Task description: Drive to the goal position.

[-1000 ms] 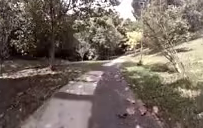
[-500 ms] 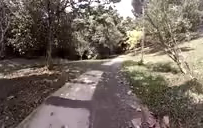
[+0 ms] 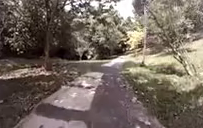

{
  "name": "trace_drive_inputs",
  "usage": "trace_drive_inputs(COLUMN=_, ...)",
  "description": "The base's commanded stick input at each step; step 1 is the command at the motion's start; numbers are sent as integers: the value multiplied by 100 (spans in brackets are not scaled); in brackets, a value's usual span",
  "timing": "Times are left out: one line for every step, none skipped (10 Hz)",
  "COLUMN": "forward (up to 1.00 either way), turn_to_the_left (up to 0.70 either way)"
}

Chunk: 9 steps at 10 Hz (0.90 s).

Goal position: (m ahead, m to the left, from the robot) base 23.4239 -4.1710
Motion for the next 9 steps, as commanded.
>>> trace_drive_inputs(forward=45, turn_to_the_left=0)
trace_drive_inputs(forward=45, turn_to_the_left=0)
trace_drive_inputs(forward=45, turn_to_the_left=0)
trace_drive_inputs(forward=45, turn_to_the_left=0)
trace_drive_inputs(forward=45, turn_to_the_left=0)
trace_drive_inputs(forward=45, turn_to_the_left=0)
trace_drive_inputs(forward=45, turn_to_the_left=0)
trace_drive_inputs(forward=45, turn_to_the_left=0)
trace_drive_inputs(forward=45, turn_to_the_left=0)
